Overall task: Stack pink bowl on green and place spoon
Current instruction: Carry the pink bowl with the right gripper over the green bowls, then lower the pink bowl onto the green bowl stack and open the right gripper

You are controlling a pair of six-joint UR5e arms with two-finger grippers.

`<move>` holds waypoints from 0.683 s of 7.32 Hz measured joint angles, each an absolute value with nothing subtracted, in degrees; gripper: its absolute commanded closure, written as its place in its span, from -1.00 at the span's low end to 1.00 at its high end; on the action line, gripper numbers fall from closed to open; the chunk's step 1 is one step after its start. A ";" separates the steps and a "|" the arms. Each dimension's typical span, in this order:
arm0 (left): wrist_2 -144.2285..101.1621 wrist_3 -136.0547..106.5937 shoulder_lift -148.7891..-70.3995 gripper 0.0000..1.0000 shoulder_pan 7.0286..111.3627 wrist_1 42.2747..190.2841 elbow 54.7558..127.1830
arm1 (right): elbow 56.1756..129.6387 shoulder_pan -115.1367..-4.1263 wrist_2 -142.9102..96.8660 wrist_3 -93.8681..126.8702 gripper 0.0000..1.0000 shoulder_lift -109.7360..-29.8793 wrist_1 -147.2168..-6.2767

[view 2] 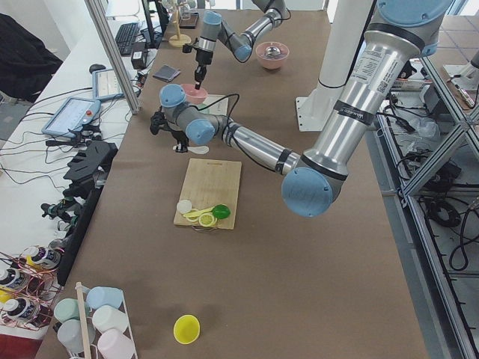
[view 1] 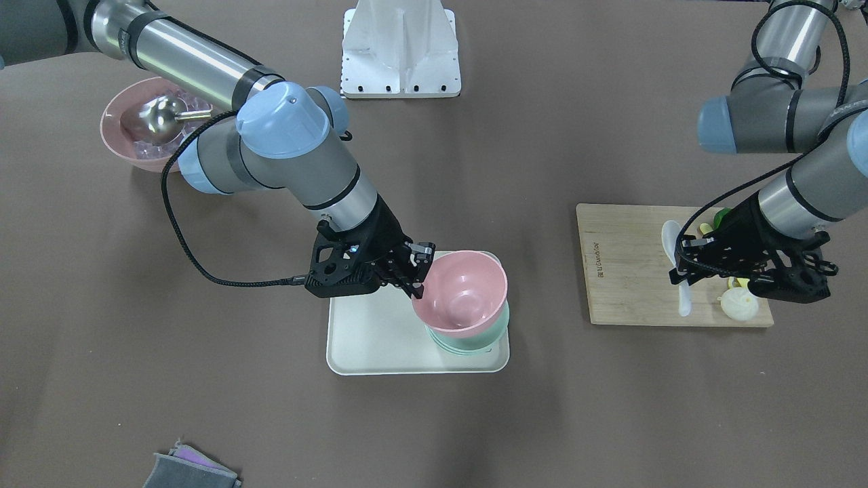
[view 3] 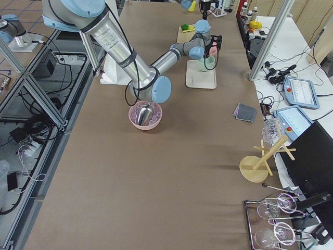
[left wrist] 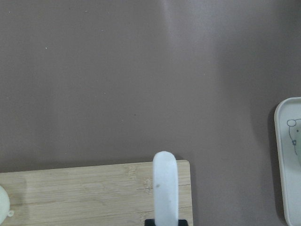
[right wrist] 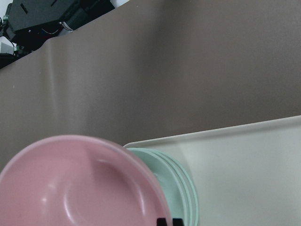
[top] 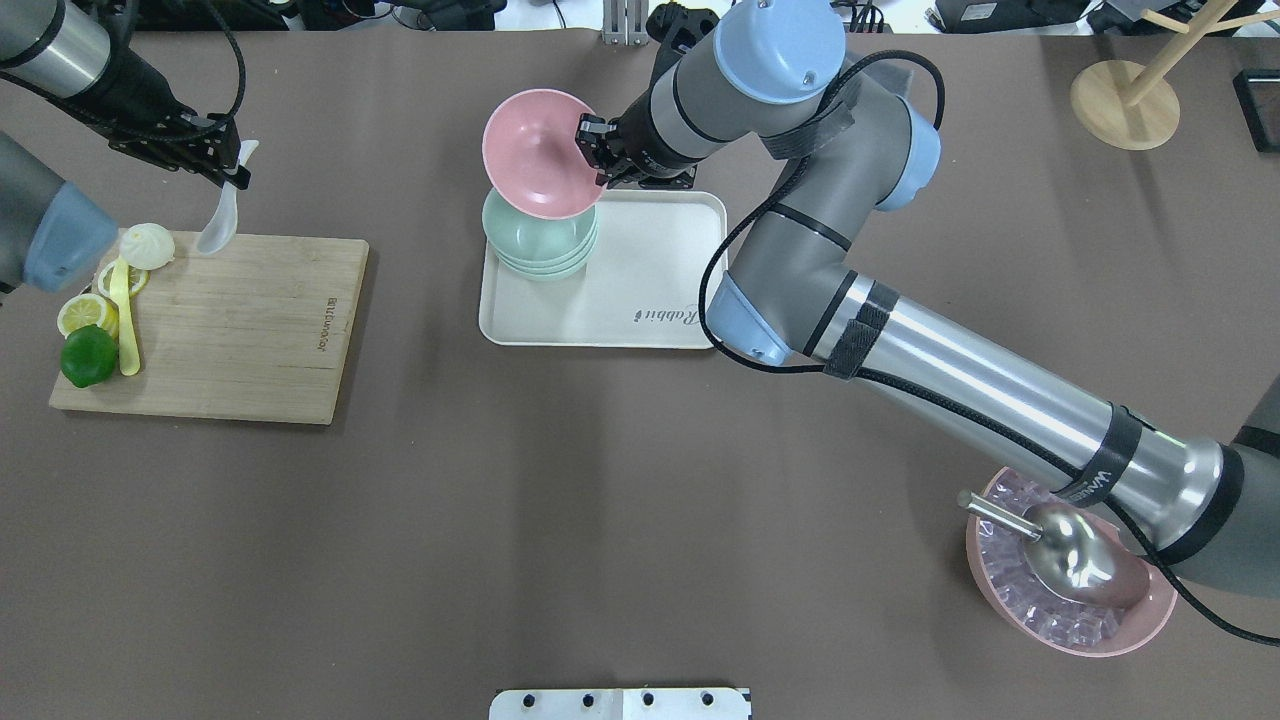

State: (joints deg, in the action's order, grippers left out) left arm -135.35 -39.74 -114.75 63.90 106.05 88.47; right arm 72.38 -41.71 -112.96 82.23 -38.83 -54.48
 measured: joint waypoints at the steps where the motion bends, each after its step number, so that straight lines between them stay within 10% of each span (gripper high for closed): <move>1: -135.35 -39.73 -114.74 1.00 63.90 106.06 88.44 | 71.72 -41.33 -112.94 82.25 1.00 -38.76 -54.08; 5: -135.35 -38.77 -114.57 1.00 63.90 105.89 88.33 | 70.97 -40.20 -112.88 82.19 1.00 -38.58 -53.80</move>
State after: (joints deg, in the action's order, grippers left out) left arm -135.35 -38.77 -114.57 63.90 105.89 88.33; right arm 70.97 -40.20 -112.88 82.19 -38.58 -53.80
